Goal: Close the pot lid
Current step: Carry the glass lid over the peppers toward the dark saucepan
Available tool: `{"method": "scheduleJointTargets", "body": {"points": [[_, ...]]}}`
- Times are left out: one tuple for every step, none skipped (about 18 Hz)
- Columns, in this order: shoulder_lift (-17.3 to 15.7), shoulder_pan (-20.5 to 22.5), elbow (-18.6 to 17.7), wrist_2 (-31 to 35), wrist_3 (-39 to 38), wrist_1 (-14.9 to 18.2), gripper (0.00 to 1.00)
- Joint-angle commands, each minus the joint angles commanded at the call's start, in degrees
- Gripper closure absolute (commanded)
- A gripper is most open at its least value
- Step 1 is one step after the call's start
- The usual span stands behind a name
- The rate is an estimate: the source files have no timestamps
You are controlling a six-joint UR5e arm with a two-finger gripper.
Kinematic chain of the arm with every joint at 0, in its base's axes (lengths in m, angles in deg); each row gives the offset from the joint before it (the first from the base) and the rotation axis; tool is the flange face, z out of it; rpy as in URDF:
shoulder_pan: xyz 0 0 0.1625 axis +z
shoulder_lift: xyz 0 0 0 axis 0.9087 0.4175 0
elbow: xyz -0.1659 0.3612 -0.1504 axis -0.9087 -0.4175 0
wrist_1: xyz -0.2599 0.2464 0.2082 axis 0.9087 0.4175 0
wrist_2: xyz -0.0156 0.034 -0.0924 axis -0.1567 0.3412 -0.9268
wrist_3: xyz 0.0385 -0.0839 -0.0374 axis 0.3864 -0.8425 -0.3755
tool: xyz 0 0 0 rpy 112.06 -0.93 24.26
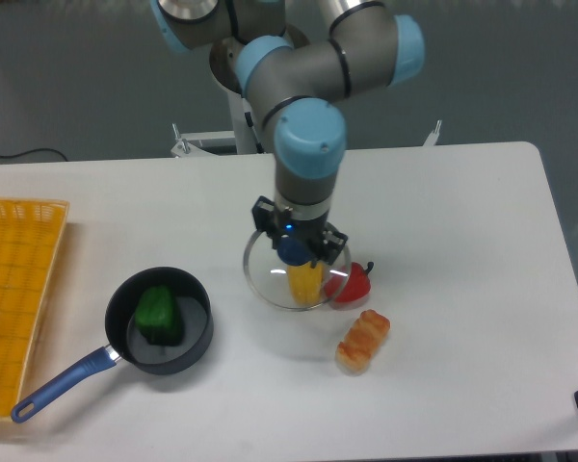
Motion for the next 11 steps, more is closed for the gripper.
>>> {"method": "scheduleJointTargets", "body": {"points": [[0.1, -0.6, 0.2, 0.1, -0.6, 0.0, 0.40], [0.1, -1.1, 0.2, 0.1, -1.1, 0.0, 0.40], [0.2, -1.8, 0.2, 0.2, -1.5, 0.0, 0.40], [0.3, -2.4, 0.2, 0.3, -2.1, 0.0, 0.40], [0.4, -2.8, 0.4, 0.5, -2.8, 0.0, 0.40], [0.5, -3.3, 0.4, 0.5, -3.2, 0.0, 0.40], [0.5, -3.8, 0.4, 0.6, -3.4, 0.0, 0.40], [0.5, -4.2, 0.4, 0.6, -3.8, 0.0, 0.40], [0.7, -4.7, 0.5, 0.5, -4.6, 0.0, 0.40], [1.1, -5.2, 0.8, 0.6, -5.2, 0.0, 0.40], [1.2, -5.7, 1.1, 0.6, -5.9, 0.0, 0.40]]}}
